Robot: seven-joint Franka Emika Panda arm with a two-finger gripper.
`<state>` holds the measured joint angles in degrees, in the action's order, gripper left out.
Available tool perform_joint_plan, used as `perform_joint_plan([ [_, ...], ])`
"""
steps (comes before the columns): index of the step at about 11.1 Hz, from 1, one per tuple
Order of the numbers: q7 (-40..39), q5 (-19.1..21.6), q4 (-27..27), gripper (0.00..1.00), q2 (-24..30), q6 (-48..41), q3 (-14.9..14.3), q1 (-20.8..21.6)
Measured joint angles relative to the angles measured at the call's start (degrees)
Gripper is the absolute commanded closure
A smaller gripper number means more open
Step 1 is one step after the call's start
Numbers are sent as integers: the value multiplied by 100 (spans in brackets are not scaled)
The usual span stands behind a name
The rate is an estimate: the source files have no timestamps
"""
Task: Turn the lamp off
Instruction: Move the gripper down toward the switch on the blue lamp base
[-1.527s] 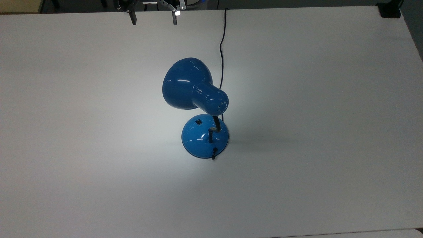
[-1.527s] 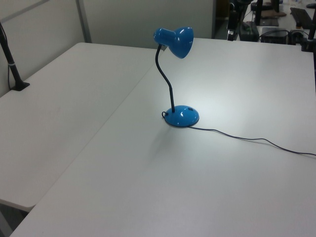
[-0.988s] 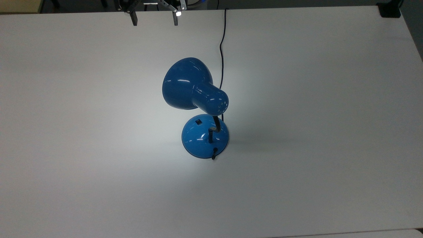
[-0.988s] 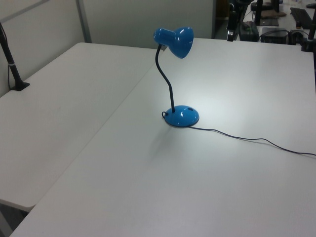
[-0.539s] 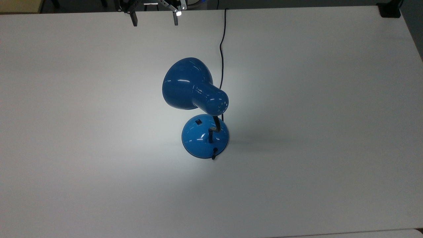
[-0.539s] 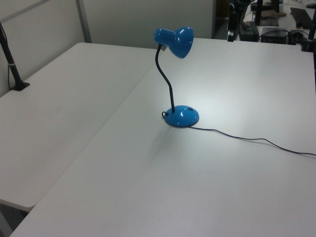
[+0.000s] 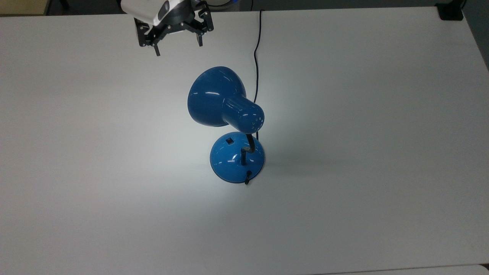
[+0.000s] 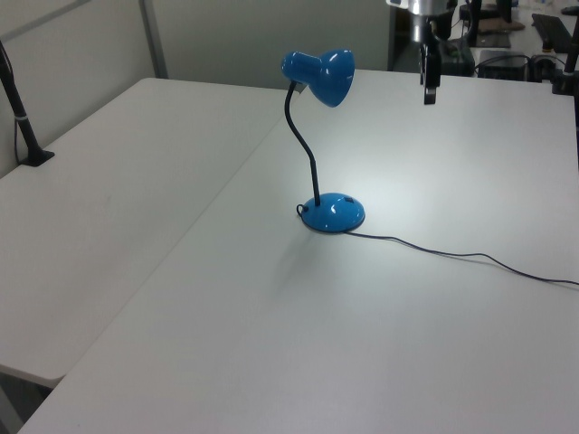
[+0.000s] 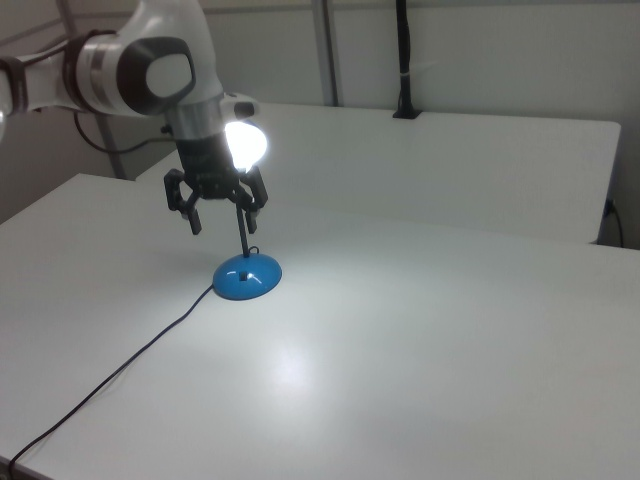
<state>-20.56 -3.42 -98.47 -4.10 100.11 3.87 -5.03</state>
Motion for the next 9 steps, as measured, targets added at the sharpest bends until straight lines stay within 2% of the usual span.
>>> perform_joint_plan([
  [1, -1, 0, -3, 83, -168, 86, 12, 68],
  [2, -1, 0, -5, 100, -340, 276, 21, 128],
  [4, 280, 1, -7, 100, -579, 650, 25, 207],
  [7, 1372, 1, -159, 100, -989, 1832, 36, 390],
  [9, 1768, 1, -282, 100, -1248, 2319, 43, 510],
])
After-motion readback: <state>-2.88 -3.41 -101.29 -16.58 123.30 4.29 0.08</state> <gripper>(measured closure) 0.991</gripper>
